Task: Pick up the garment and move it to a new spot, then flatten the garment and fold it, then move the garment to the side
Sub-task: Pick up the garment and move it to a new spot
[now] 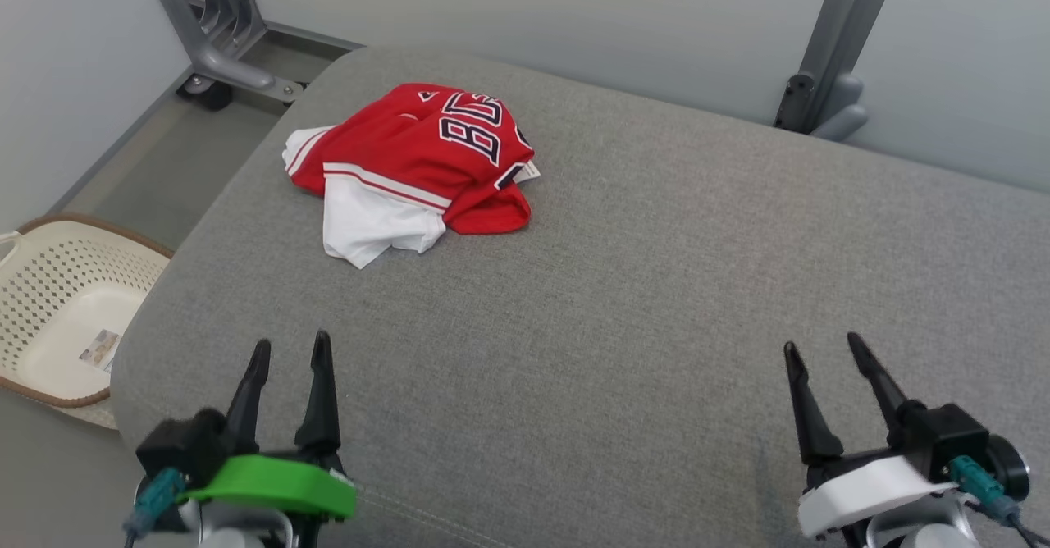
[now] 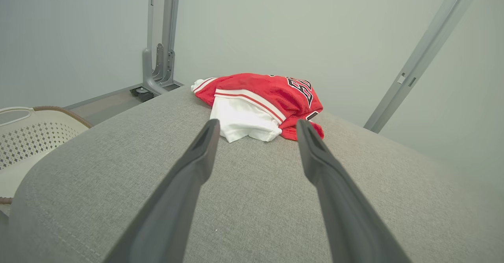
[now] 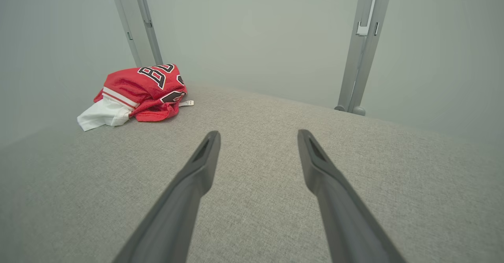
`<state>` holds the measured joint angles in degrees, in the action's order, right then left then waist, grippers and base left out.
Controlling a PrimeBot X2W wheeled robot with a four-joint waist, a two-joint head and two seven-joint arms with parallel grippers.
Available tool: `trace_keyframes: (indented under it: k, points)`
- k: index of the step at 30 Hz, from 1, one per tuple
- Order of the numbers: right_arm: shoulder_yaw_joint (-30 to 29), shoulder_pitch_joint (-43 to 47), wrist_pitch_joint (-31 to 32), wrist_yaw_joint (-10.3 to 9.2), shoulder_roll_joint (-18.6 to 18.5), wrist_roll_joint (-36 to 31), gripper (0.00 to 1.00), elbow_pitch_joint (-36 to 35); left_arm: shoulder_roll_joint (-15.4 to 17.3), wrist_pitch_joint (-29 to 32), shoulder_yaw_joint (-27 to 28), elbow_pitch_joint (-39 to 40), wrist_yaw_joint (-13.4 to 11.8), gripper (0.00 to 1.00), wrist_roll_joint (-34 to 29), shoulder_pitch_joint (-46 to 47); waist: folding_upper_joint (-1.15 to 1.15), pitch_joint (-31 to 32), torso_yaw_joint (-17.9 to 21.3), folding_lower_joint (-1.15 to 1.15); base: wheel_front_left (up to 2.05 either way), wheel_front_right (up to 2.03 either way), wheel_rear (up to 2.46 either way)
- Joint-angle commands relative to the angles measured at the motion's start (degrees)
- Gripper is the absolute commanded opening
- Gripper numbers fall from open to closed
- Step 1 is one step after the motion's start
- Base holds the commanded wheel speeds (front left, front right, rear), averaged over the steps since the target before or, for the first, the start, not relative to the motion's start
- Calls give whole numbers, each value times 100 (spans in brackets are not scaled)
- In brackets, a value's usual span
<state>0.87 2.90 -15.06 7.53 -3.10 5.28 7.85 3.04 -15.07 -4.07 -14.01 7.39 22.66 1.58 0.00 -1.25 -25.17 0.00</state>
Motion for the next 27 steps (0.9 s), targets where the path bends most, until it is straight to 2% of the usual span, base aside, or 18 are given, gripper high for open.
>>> trace_keyframes:
  k: [1, 4, 6, 11, 18, 27]
  points:
    - [-93, -247, -16, -9, -156, -74, 100, -107, 32, -8, -86, -228, 16, 100, 143, 561, 0, -1383, 770, 0, 0, 0, 0]
    - [-222, -473, -16, -9, -294, -117, 100, -226, 123, 209, -316, -866, 16, 100, 330, 1488, 0, -2028, 904, 0, 0, 0, 0]
    - [-293, -616, -16, -9, -396, -121, 100, -310, 140, 253, -267, -1274, 15, 100, 539, 2117, 0, -2402, 977, 0, 0, 0, 0]
    - [-310, -843, -16, -9, -552, -124, 100, -456, 305, 484, -226, -2466, 15, 100, 801, 3337, 0, -2998, 1173, 0, 0, 0, 0]
    - [-270, -932, -16, -9, -590, -60, 100, -673, 575, 698, 25, -4052, -32, 100, 1073, 4256, 0, -3236, 1416, 0, 0, 0, 0]
    - [-293, -741, -3, -9, -665, -26, 100, -730, 624, 542, 30, -5120, -4, 100, 1174, 4632, 0, -3147, 1423, 0, 0, 0, 0]
